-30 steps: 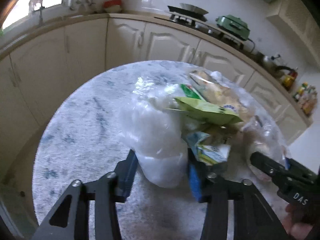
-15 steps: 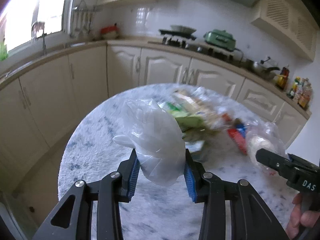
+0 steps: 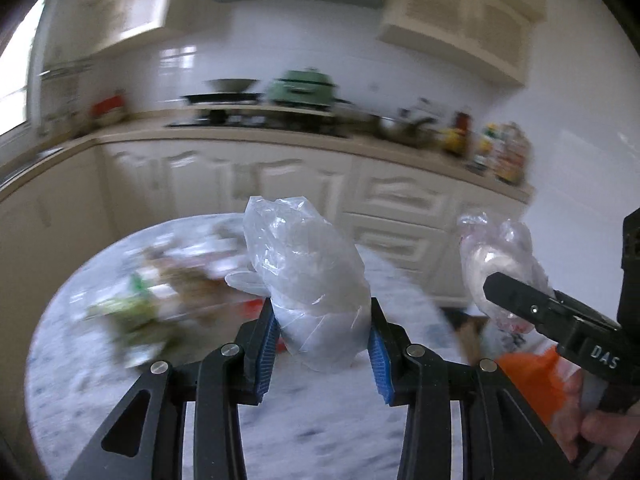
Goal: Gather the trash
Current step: 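Carry both bags to the blue bin on the floor, then open both tools to drop the bags into the blue bin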
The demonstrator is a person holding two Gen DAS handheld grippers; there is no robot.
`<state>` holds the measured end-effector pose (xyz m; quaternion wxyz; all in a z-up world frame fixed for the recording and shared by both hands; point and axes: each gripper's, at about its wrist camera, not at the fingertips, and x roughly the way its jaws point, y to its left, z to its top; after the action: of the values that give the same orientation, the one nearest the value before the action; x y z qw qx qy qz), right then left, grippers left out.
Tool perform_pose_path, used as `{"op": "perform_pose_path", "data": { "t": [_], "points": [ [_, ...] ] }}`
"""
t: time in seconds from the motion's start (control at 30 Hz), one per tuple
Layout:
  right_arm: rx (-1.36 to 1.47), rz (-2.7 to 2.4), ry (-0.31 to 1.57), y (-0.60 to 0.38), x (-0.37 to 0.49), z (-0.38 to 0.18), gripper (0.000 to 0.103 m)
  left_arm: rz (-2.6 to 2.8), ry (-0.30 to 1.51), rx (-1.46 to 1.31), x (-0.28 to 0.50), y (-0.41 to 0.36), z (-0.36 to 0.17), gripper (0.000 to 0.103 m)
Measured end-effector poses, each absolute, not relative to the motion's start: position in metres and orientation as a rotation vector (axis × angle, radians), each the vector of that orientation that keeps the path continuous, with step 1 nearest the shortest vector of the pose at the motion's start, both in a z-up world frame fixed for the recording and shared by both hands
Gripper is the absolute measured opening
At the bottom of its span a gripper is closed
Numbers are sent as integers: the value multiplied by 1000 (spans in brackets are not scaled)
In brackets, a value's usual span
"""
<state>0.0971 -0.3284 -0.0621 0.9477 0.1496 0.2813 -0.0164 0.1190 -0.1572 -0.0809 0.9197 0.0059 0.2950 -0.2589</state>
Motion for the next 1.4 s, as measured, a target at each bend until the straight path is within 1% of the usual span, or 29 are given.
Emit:
{"op": "perform_pose_path", "data": {
  "t": [0.2,0.33,0.5,0.7,0.73,0.77,0.87,0.9,0.93,0.97,1.0,1.07,1.1,1.17,1.2,1.4],
  "points": [
    [330,-256,600,-425,49,-69,54,-739,707,54,129,-273,-101,37],
    [367,-354,634,-476,28,-92,54,-830,810,104,138,-345,-126,37],
    [466,-403,700,-534,18,-141,54,-869,938,252,175,-430,-172,37],
    [628,-397,764,-581,21,-205,54,-857,1075,438,217,-535,-225,38],
    [652,-393,773,-587,23,-214,54,-858,1091,465,223,-546,-234,36],
    [670,-402,785,-594,24,-224,54,-848,1110,500,230,-566,-245,39],
    [737,-412,825,-616,29,-256,57,-790,1154,576,253,-603,-275,53],
    [770,-409,843,-624,30,-268,58,-760,1176,604,263,-614,-287,67],
    [801,-417,851,-631,31,-277,62,-746,1183,617,266,-627,-291,80],
    [825,-426,859,-636,30,-286,68,-730,1177,629,266,-630,-294,83],
    [850,-424,867,-640,30,-294,72,-718,1151,640,269,-636,-295,86],
    [893,-427,863,-645,25,-301,88,-713,1123,666,266,-640,-291,95],
    [907,-421,852,-645,23,-302,92,-706,1105,677,263,-642,-288,99],
    [928,-423,841,-646,18,-302,101,-703,1079,678,248,-640,-284,99],
    [929,-429,837,-645,17,-300,103,-694,1071,676,250,-641,-282,99],
    [930,-473,790,-640,5,-279,103,-683,1001,618,202,-587,-243,101]
  ]
}}
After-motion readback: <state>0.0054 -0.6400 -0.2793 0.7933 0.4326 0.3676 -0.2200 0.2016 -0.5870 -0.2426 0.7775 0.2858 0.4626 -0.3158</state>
